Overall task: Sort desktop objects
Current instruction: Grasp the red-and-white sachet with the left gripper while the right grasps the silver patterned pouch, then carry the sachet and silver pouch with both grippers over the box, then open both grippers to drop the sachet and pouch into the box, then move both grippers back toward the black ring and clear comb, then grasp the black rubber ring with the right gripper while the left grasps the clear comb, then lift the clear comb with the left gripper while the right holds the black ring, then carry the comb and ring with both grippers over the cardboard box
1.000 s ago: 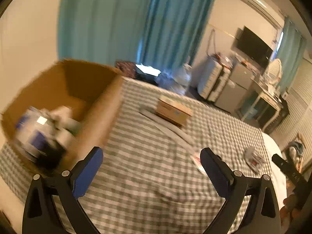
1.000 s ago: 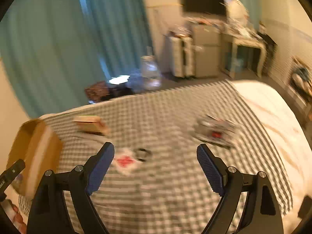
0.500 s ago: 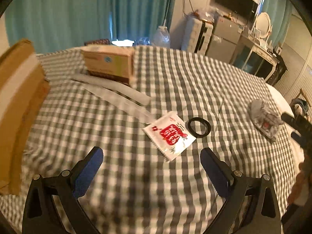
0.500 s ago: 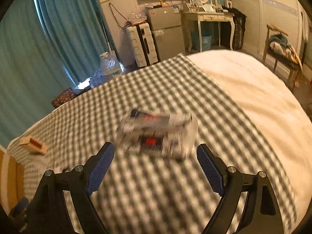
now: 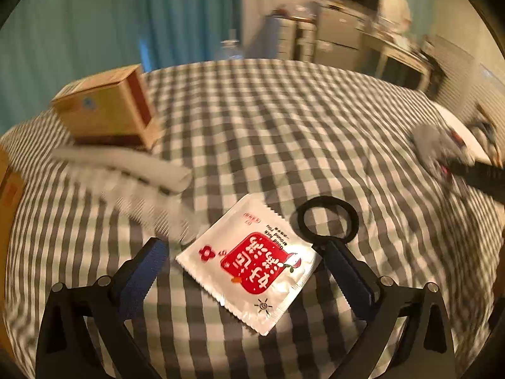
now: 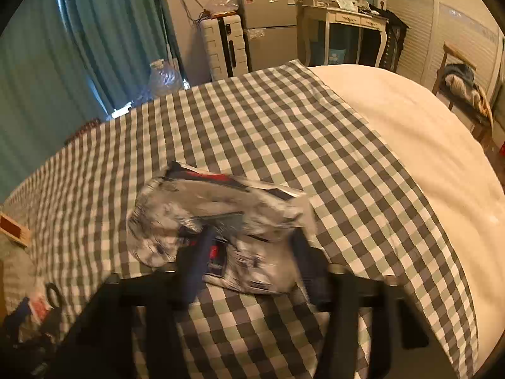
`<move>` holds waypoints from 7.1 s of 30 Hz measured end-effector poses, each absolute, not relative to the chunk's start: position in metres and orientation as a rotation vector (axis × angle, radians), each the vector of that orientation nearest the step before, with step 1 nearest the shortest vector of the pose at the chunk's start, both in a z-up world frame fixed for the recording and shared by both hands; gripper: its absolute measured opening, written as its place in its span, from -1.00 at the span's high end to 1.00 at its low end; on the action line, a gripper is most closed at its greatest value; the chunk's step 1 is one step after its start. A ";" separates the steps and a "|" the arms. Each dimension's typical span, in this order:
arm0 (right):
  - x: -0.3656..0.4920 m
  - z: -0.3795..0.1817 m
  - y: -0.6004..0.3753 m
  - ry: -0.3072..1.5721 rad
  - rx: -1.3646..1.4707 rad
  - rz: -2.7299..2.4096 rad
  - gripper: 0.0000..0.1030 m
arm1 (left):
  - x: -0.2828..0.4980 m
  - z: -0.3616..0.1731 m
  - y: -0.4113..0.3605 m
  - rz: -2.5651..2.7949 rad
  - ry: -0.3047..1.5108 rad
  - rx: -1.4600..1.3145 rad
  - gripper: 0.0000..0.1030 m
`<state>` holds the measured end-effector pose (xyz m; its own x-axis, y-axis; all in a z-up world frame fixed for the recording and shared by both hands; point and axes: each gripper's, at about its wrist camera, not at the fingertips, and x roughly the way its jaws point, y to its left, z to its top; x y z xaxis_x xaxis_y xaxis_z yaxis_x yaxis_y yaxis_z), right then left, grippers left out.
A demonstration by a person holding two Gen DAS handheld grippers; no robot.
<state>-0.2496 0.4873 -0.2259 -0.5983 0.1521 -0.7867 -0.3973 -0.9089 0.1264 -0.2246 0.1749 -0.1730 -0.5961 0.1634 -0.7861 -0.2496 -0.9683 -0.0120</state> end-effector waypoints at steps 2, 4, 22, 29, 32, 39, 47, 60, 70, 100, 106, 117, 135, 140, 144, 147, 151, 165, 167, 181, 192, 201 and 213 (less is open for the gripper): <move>-0.247 -0.225 0.488 0.418 -1.201 2.522 0.45 | -0.227 -0.172 0.171 2.549 0.158 -1.270 -1.00; -0.247 -0.223 0.484 0.398 -1.203 2.532 0.67 | -0.225 -0.170 0.168 2.521 0.168 -1.256 -0.90; -0.203 -0.172 0.441 0.429 -1.149 2.694 0.89 | -0.184 -0.099 0.121 2.566 0.123 -1.177 0.89; -0.167 -0.125 0.399 0.427 -1.099 2.812 0.89 | -0.162 -0.054 0.096 2.565 0.045 -1.178 0.89; -0.152 -0.106 0.376 0.390 -1.087 2.867 0.90 | -0.150 -0.034 0.086 2.569 0.024 -1.147 0.89; -0.127 -0.070 0.312 0.300 -1.073 2.997 0.90 | -0.128 0.007 0.046 2.630 -0.052 -1.107 0.89; -0.105 -0.027 0.224 0.097 -0.997 3.154 0.90 | -0.108 0.043 -0.022 2.760 -0.126 -1.032 0.89; -0.132 0.003 0.087 -0.063 -0.996 3.374 0.90 | -0.110 0.068 -0.139 2.927 -0.205 -1.021 0.89; -0.184 -0.026 0.000 -0.126 -1.167 3.424 0.90 | -0.129 0.028 -0.202 2.957 -0.262 -1.172 0.89; -0.144 -0.026 0.117 0.009 -0.972 3.299 -0.40 | -0.094 0.012 -0.177 3.036 -0.285 -1.199 -0.95; -0.125 -0.045 0.209 0.135 -0.970 3.143 -0.40 | -0.085 0.006 -0.125 2.978 -0.333 -1.159 -0.97; -0.128 -0.116 0.280 0.186 -1.104 3.037 -0.40 | -0.112 -0.035 -0.009 2.834 -0.196 -1.227 -0.98; -0.237 -0.220 0.285 0.047 -1.356 2.955 -0.39 | -0.235 -0.134 0.064 2.884 -0.212 -1.415 -0.98; -0.259 -0.248 0.285 -0.055 -1.461 2.884 0.00 | -0.251 -0.144 0.074 2.899 -0.179 -1.376 -0.98; -0.256 -0.242 0.285 -0.095 -1.427 2.906 0.66 | -0.262 -0.150 0.083 2.850 -0.230 -1.371 -0.98; -0.252 -0.237 0.290 -0.080 -1.407 2.901 0.92 | -0.270 -0.158 0.093 2.815 -0.239 -1.386 -0.98; -0.248 -0.230 0.299 -0.072 -1.375 2.879 0.92 | -0.277 -0.172 0.098 2.735 -0.256 -1.425 -0.96; -0.256 -0.217 0.305 -0.008 -1.378 2.898 0.92 | -0.225 -0.170 0.044 2.608 -0.123 -1.436 0.30; -0.259 -0.214 0.308 0.010 -1.379 2.898 0.92 | -0.218 -0.172 0.038 2.600 -0.130 -1.439 0.23; -0.263 -0.219 0.322 0.137 -1.409 2.906 0.92 | -0.269 -0.181 0.076 2.768 -0.176 -1.508 -0.05; -0.249 -0.210 0.322 0.118 -1.393 2.915 0.92 | -0.203 -0.173 0.034 2.658 -0.144 -1.409 0.91; -0.229 -0.201 0.312 0.082 -1.371 2.922 0.92 | -0.171 -0.152 0.023 2.576 -0.135 -1.374 0.92; -0.241 -0.214 0.307 0.082 -1.400 2.921 0.92 | -0.220 -0.176 0.066 2.586 0.006 -1.413 0.95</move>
